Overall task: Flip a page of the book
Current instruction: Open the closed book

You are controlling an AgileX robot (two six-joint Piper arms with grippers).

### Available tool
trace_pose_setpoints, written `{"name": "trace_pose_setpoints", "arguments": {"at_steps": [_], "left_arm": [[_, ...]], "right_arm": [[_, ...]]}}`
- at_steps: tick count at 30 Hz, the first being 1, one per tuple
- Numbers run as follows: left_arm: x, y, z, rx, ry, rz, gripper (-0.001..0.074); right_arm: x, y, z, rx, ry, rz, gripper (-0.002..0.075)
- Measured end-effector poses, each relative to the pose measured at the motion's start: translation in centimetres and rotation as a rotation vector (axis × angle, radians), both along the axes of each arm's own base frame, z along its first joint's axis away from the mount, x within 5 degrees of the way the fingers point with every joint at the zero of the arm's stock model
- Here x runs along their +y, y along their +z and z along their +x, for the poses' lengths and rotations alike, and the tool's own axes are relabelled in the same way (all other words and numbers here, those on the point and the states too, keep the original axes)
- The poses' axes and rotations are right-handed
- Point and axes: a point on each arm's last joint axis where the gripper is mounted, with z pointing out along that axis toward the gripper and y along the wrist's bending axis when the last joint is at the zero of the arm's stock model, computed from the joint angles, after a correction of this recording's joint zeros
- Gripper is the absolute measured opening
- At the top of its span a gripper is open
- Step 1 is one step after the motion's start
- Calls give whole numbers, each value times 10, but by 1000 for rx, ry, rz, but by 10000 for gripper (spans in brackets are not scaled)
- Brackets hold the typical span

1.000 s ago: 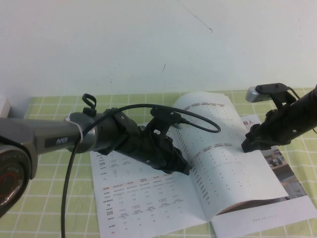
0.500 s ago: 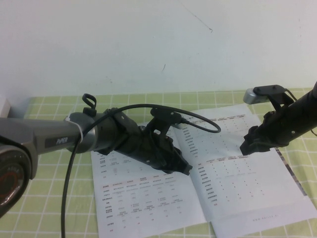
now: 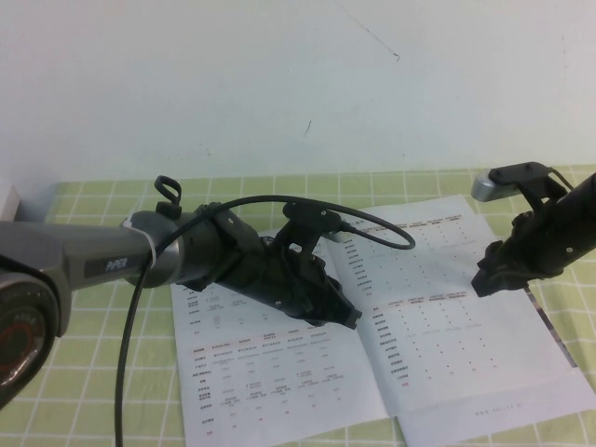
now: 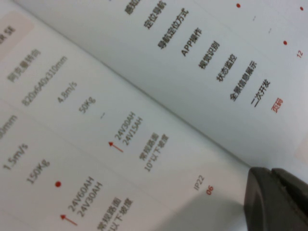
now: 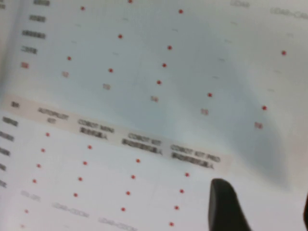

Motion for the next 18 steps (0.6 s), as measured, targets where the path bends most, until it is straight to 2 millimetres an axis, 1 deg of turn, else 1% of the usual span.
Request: {"name": "trace_pose_setpoints", "arguments": {"at_steps": [3, 8, 14, 16, 18], "left_arm": [[0, 0, 0, 0, 0, 0, -3], [0, 0, 0, 0, 0, 0, -3], [0, 0, 0, -1, -1, 0, -3], [0, 0, 0, -1, -1, 0, -3], [0, 0, 0, -1, -1, 0, -3]], "right_arm": [[-9, -2, 0, 9, -4, -53, 335], [-17, -4, 0, 12, 1, -143, 324], [-21, -5, -1, 8, 22, -191, 227], [-21, -5, -1, 7, 27, -198, 210], [-21, -2, -1, 28, 50, -211, 171]]}}
